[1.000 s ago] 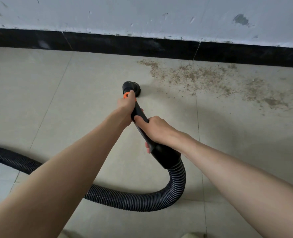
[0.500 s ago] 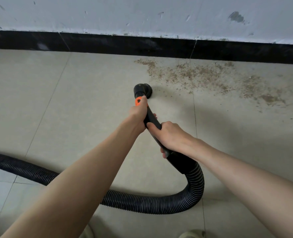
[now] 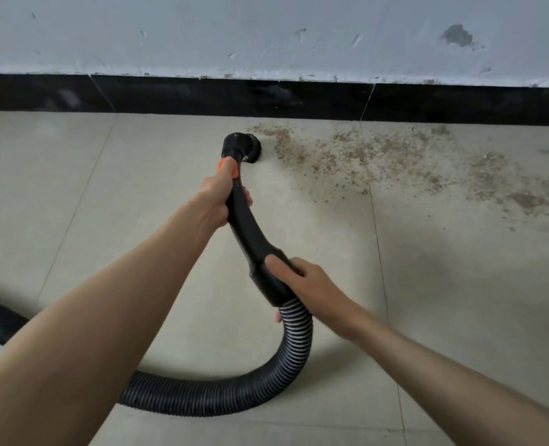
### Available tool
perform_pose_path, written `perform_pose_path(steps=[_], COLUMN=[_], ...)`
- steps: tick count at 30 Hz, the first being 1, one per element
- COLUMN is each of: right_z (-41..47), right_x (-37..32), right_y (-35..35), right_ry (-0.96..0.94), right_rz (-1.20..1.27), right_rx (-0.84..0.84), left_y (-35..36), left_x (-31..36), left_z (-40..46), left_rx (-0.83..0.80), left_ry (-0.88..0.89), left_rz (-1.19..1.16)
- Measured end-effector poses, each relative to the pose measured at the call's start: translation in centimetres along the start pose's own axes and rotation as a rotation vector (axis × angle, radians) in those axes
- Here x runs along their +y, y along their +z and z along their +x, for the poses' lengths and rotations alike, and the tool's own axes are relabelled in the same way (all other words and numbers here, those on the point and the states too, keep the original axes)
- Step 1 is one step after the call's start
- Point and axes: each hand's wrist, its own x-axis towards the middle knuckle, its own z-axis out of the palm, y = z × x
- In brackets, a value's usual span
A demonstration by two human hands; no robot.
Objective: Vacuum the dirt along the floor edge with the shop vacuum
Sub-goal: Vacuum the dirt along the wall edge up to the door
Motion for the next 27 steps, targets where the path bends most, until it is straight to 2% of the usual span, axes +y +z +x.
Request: perform_pose_path(steps=[5,7,11,15,19,21,27], right_z=[2.6,3.7,4.8,5.6,6.7,7.3,8.0], right_x=[-0.8,-2.1,-2.8,-2.4,-2.8,-3.3,-3.2], right_y=[2.9,3.3,3.9,3.8,3.3,3.3,2.4], right_ry=[-0.077,-0.070,0.028,0.048,0.033,0.042,0.040], right_rz=[0.062,0.140,0.276,0.285,0.244,0.249,0.257], right_rx=[0.157,0.096,-0.143,-0.231,-0.273,-0.269,-0.193], left_y=[-1.0,-1.8,-2.9,-3.3,-3.7,-3.4,-1.6], left_x=[3.0,4.1,4.7,4.5,4.3,4.1,3.6], left_z=[2.5,3.5,4.7,4.9,4.6,4.2,4.0], left_rx=[-0.044,-0.122,-0.239,-0.168,-0.031,0.029,0.061], left_ry=[0.009,-0.011,-0.053,-0.062,0.059,0.122,0.166], left_rz=[-0.034,-0.087,-0.080,0.008,0.113,0.173,0.163])
